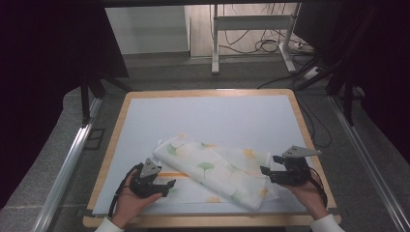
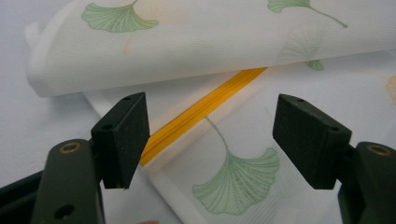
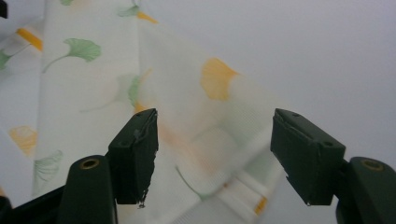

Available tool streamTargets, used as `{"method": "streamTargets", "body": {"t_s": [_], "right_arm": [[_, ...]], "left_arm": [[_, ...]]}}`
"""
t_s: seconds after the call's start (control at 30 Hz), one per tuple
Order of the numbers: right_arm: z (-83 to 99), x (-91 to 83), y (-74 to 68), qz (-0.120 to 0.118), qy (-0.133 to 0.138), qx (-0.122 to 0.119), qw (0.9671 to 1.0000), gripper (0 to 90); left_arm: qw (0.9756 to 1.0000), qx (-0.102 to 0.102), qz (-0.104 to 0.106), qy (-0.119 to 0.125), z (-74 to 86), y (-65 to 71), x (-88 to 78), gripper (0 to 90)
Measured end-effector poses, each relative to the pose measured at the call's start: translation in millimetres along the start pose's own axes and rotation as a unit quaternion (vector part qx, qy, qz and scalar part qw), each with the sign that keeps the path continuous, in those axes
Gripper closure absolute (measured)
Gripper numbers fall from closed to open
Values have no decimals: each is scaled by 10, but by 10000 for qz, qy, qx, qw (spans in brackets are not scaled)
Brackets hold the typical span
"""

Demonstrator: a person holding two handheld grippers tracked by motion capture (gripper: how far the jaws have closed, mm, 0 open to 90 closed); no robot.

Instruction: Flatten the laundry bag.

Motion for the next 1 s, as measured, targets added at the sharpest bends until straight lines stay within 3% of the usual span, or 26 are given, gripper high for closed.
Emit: {"method": "streamTargets", "body": {"t_s": [0.1,0.13,0.27,0.4,0.6,0.87,1.0], "right_arm": [[-108,30,-60,-73,-67,-151,9998,313],[-230,66,-106,-30,-70,-272,9996,307],[-346,122,-161,-113,-120,-363,9992,304],[-441,315,-260,-305,-363,-533,9975,301],[-430,528,-358,-602,-702,-615,9938,314],[-378,589,-446,-779,-875,-634,9911,328],[-312,666,-511,-923,-1049,-642,9881,352]], "left_arm": [[10000,45,24,-20,-1,33,5,271],[9999,98,42,-48,0,61,16,270],[9999,134,61,-69,2,84,33,268],[9999,122,59,-74,6,75,35,265],[9999,115,48,-93,14,65,52,262],[9998,157,40,-99,14,68,48,260],[9997,167,64,-138,19,75,58,260]]}}
Point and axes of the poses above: each handheld gripper's, and its own axes: x roughly forward along the jaws, z roughly out of its underside, y roughly to its right, the point moved 5 cm from there along x, roughly forward along the jaws, and after that the axes turned 2 degrees about -x, right-handed, at the moved point
